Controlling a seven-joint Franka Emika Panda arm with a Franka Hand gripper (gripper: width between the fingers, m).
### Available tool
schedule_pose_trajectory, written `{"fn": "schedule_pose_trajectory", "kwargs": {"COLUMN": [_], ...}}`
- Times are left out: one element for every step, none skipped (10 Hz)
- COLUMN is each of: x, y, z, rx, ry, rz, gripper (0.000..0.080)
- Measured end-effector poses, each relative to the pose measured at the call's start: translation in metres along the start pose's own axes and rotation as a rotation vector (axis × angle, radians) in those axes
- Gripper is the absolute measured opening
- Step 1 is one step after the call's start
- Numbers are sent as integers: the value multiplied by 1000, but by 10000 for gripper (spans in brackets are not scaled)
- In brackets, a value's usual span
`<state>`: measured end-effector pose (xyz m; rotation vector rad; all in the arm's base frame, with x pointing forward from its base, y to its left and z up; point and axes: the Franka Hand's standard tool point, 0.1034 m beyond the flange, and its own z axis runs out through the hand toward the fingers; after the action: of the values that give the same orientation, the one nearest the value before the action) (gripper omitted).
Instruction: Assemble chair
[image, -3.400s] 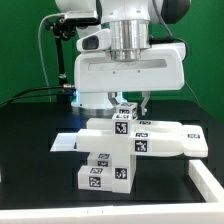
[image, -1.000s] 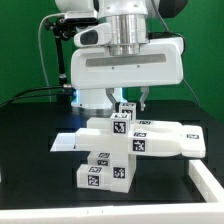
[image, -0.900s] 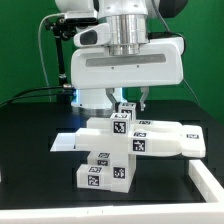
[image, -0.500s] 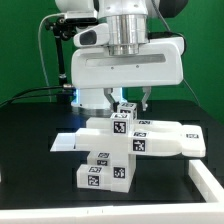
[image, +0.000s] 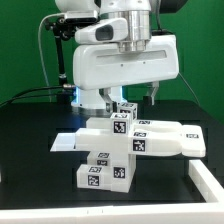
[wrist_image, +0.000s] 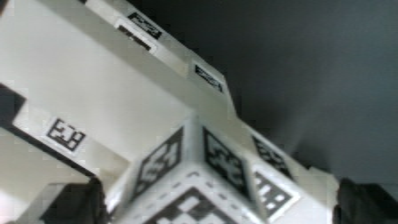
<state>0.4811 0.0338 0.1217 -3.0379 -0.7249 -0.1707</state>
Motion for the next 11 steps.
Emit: {"fn": "schedule_pose_trajectory", "kwargs": {"x": [-1, -1, -3, -2, -2, -3, -3, -3, -3, -3, -3], "y": [1, 3, 8, 10, 10, 10, 10, 10, 10, 10, 10], "z": [1, 3, 6, 7, 7, 7, 7, 7, 7, 7, 8], "rx": [-1, -4, -5, -4, -4, -4, -5, -5, -6, -7, -8], "ry": [-3, -6, -20, -26, -26, -27, -28, -28, -27, -27, -27], "rz": [-56, -175, -336, -371, -332, -312, -312, -265, -166, -86, -10], "gripper": [649, 649, 649, 649, 606, 470, 336, 336, 285, 285, 285]}}
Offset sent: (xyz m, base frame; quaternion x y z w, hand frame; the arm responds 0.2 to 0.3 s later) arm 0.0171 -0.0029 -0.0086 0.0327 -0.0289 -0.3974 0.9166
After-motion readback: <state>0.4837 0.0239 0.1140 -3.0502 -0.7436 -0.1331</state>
